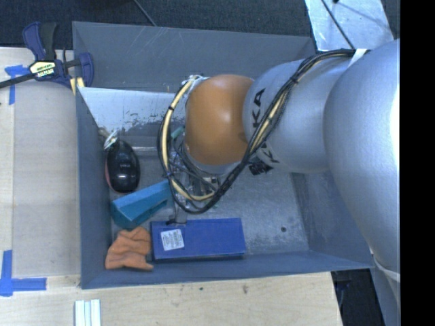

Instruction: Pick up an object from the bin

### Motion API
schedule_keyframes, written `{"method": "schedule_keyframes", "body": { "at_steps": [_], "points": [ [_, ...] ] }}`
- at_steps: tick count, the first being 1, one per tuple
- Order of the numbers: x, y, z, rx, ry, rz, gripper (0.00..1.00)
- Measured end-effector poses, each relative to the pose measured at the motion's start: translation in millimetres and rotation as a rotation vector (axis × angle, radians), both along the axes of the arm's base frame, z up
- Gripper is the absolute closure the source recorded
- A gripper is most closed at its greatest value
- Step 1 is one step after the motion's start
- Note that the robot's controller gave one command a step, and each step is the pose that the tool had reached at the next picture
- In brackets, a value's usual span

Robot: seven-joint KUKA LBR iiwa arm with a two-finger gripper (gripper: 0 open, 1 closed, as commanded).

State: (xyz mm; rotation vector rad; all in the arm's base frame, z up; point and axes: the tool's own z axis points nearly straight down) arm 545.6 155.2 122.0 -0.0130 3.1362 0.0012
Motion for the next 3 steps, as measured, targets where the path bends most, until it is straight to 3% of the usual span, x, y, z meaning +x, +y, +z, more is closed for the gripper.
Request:
{"method": "schedule_keyframes", "body": {
  "at_steps": [1,2,3],
  "points": [
    [1.8,4.4,-20.4,0.000,0.002,0.052,0.00],
    [21.2,35.0,-48.3,-0.002,0.000,0.315,1.00],
    [21.6,35.0,-47.9,-0.002,-0.001,0.315,1.00]
  ]
}}
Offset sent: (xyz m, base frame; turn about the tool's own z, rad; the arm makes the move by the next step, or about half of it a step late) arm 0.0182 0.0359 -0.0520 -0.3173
